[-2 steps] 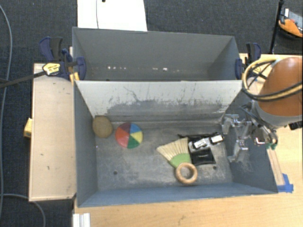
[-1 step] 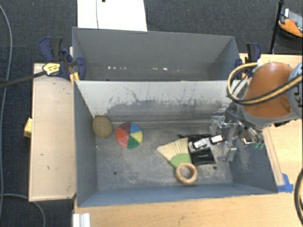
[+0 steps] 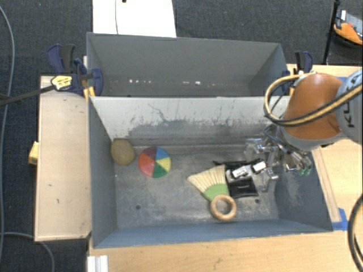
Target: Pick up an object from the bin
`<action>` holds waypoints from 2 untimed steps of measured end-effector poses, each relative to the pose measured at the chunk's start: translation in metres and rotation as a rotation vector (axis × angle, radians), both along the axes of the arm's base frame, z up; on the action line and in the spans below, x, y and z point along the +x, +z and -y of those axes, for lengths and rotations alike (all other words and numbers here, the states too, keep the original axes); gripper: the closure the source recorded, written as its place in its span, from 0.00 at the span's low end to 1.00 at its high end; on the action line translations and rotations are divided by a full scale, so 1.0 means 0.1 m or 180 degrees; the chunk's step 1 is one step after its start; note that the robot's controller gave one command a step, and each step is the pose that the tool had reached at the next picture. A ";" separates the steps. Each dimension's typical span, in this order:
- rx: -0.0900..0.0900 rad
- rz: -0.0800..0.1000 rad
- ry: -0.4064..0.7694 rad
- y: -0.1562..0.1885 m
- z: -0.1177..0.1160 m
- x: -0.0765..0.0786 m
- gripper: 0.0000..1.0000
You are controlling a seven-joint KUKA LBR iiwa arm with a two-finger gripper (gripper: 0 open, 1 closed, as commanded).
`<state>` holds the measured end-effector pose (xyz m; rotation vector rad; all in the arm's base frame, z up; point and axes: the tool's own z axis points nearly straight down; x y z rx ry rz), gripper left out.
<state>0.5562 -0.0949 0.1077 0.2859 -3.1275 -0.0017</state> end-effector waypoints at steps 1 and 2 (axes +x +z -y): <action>-0.0005 0.0040 0.0326 0.21 -0.16 0.19 0.00; 0.0001 0.0018 0.0278 -0.33 -0.17 0.12 0.00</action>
Offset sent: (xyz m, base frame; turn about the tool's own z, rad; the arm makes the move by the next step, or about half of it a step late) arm 0.0097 0.0171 -0.0377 -0.0864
